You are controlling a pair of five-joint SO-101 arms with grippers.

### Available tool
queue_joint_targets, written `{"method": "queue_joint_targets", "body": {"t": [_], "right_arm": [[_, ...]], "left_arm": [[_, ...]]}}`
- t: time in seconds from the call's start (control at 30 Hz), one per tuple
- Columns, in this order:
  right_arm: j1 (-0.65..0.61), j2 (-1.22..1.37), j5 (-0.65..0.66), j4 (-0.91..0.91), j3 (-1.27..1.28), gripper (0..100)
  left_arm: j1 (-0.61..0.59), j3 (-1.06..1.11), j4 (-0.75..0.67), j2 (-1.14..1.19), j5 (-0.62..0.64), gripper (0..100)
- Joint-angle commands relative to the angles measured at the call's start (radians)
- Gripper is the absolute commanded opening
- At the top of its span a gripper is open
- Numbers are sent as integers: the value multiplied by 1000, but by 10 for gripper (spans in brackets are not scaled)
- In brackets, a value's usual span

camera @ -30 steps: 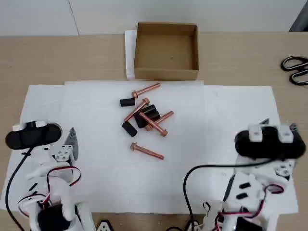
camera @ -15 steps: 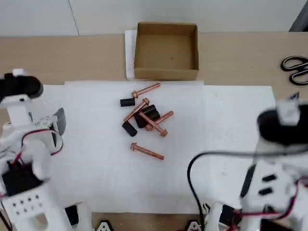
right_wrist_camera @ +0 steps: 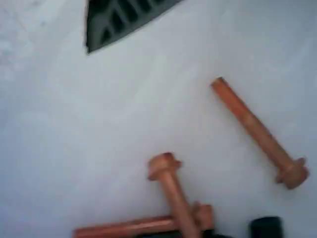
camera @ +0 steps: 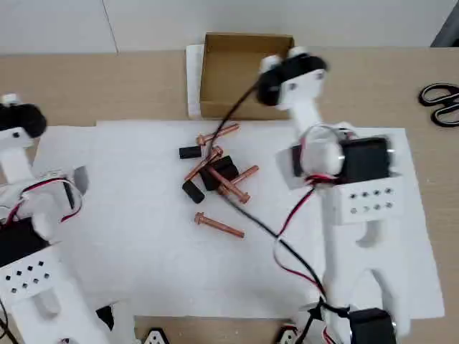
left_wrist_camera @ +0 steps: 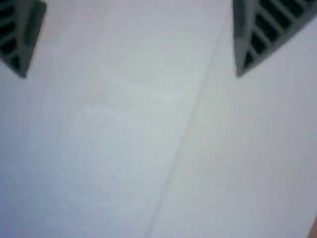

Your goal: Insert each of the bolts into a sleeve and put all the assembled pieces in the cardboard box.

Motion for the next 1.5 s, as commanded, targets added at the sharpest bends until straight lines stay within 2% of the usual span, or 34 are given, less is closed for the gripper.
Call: {"method": "queue_joint_targets", "body": {"t": [0.0, 0.17, 0.43, 0.67, 0.83, 1.0, 1.13, 1.37, 1.47], "right_arm": [[-116, 5, -3, 10, -29, 185], [-177, 5, -3, -41, 109, 185], [-262, 50, -11, -217, 325, 184], [-360, 277, -9, -263, 336, 184], [-366, 377, -8, -331, 334, 185], [-360, 372, -9, -358, 330, 185], [-260, 331, -43, -323, 308, 185], [1, 206, -64, -257, 301, 186], [25, 159, -64, -245, 296, 186]], "left_arm": [[-86, -39, 0, 3, 23, 256], [-109, 65, -15, -3, 18, 256], [-109, 176, -49, -5, 21, 256], [-110, 174, -52, -5, 21, 256], [-110, 173, -54, -5, 21, 256], [-101, 176, -78, -2, 21, 256], [11, 168, -78, -3, 15, 256], [417, 156, -121, 5, 0, 256], [460, 168, -180, 5, 23, 256]]}}
